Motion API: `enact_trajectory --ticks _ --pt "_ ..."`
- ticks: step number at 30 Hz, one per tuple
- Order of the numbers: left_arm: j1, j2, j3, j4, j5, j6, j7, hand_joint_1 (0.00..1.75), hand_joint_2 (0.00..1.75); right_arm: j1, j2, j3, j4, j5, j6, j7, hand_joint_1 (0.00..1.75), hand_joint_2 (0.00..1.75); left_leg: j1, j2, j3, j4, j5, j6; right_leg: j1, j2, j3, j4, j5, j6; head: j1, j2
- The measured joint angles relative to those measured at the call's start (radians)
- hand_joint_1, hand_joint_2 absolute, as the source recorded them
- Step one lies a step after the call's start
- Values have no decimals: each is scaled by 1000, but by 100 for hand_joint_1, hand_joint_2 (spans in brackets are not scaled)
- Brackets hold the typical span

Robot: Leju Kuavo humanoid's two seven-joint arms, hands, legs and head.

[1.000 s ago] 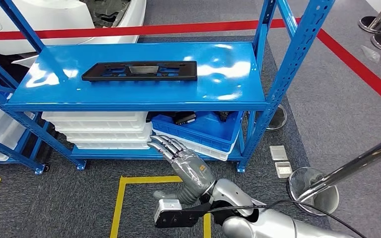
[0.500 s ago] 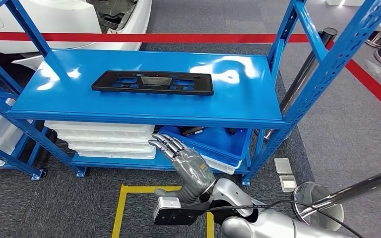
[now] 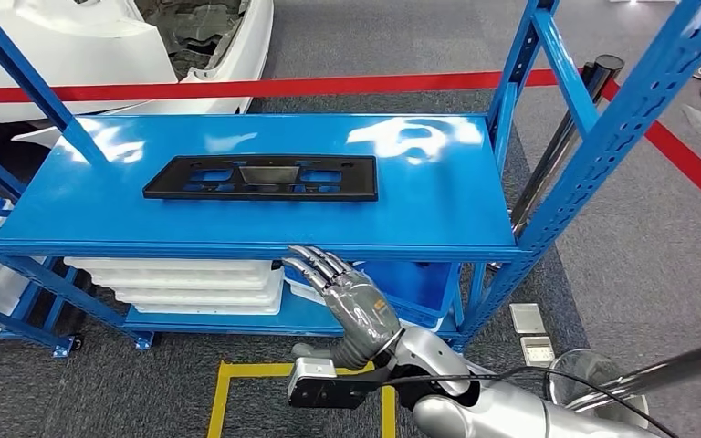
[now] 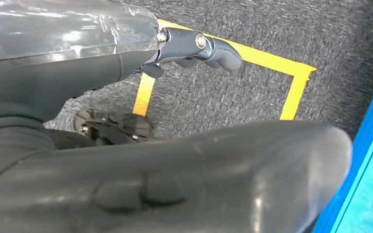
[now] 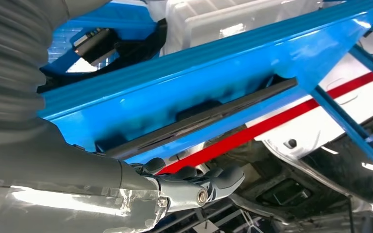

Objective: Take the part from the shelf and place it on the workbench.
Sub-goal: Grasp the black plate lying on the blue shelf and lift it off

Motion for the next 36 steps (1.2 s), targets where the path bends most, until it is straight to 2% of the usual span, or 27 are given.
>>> enact_trajectory --ticks 1,2,4,6,8,10,11,12,13,15,16,17,19,20,21,23,26,28,30,31,32,33,34,36 --pt "2 0 0 0 0 0 0 0 0 1 -1 0 1 1 0 2 0 175 1 0 -22 9 3 -1 0 1 10 0 -8 0 0 0" --pt "3 0 0 0 0 0 0 0 0 1 -1 0 2 1 0 3 0 175 1 0 -29 -14 29 0 0 2 21 0 -16 1 0 0" --pt "5 0 0 0 0 0 0 0 0 1 -1 0 3 2 0 4 0 175 -1 1 -13 -121 124 8 0 2 45 0 -33 5 0 0" --pt "6 0 0 0 0 0 0 0 0 0 -2 -1 4 3 0 6 0 175 -7 3 -3 -201 171 17 1 2 56 -1 -45 13 -1 0" --pt "6 0 0 0 0 0 1 0 0 1 -2 -2 6 5 0 8 0 175 -13 4 -4 -216 171 25 1 2 61 -3 -55 25 -3 0" --pt "4 0 0 0 0 0 1 0 0 0 -2 -4 6 8 0 10 0 175 -8 3 7 -227 182 35 1 3 67 1 -68 36 -2 0" --pt "2 0 0 0 0 0 1 0 0 -1 -3 -5 6 11 0 11 0 175 -5 4 14 -234 181 40 2 3 62 19 -81 39 0 0" --pt "0 0 0 0 0 0 1 0 0 -2 -4 -6 6 13 -1 13 0 175 -2 4 21 -239 180 46 1 4 45 56 -100 43 3 0" --pt "-2 0 0 0 0 0 1 0 0 -1 -4 -7 6 15 -2 14 0 175 -3 5 26 -241 177 51 1 4 14 113 -123 46 8 0" --pt "-4 0 0 0 0 0 1 0 0 4 -6 -8 8 17 -2 18 0 175 -4 4 34 -241 168 57 0 4 -62 232 -155 51 13 0" --pt "-4 0 0 0 0 0 1 0 0 7 -7 -8 9 18 -3 19 0 175 -4 3 39 -241 163 58 -1 4 -88 258 -147 52 15 0" --pt "-3 0 0 0 0 0 1 0 0 9 -9 -8 10 19 -3 21 0 175 -4 2 46 -241 158 57 -1 4 -95 246 -119 52 17 0" --pt "-3 0 0 0 0 0 2 0 0 9 -12 -11 12 21 -4 23 0 175 -3 -1 62 -241 145 53 0 4 -63 132 -30 47 23 0" --pt "-4 0 0 0 0 0 2 0 0 9 -12 -14 13 21 -4 25 0 175 -5 -2 67 -239 139 48 2 4 -43 74 1 44 24 0" --pt "-4 0 0 0 0 0 2 0 0 10 -13 -18 14 22 -5 26 0 175 -6 -3 70 -238 134 44 4 5 -29 32 17 40 24 0" --pt "-6 0 0 0 0 0 2 0 0 11 -14 -24 16 25 -9 31 0 175 -7 -3 70 -240 131 34 8 8 -22 10 14 34 22 0" --pt "-7 0 0 0 0 0 3 0 0 11 -19 -35 17 37 -20 40 0 175 -8 -1 70 -223 114 18 1 9 -12 -4 13 20 18 0" --pt "-7 0 0 0 0 0 3 0 0 11 -21 -43 17 45 -26 47 0 175 -5 1 31 -132 68 8 -4 5 0 -12 11 12 11 0" --pt "-5 0 0 0 0 -1 3 0 0 12 -22 -49 20 50 -31 54 0 175 0 1 -37 -7 23 1 -4 3 7 -12 4 6 7 0" --pt "-4 0 0 0 0 -2 3 0 0 13 -23 -52 21 52 -33 56 0 175 3 1 -60 26 24 -1 -4 2 11 -12 1 6 7 0" --pt "-4 0 0 0 0 -2 3 0 0 14 -24 -54 23 53 -35 58 0 175 4 2 -65 23 44 -2 -5 3 16 -12 -3 7 7 0" --pt "-4 0 0 0 0 -3 3 0 0 15 -25 -57 24 53 -37 60 0 175 6 2 -53 -17 80 -2 -6 3 23 -12 -8 10 7 0" --pt "-4 0 0 0 0 -3 3 0 0 16 -26 -61 25 54 -39 62 0 175 7 2 -29 -83 124 -1 -7 3 29 -11 -13 14 6 0" --pt "-4 0 0 0 0 -3 3 0 0 16 -29 -68 27 56 -44 66 0 175 6 3 12 -194 172 3 -6 4 35 -9 -22 23 4 0"
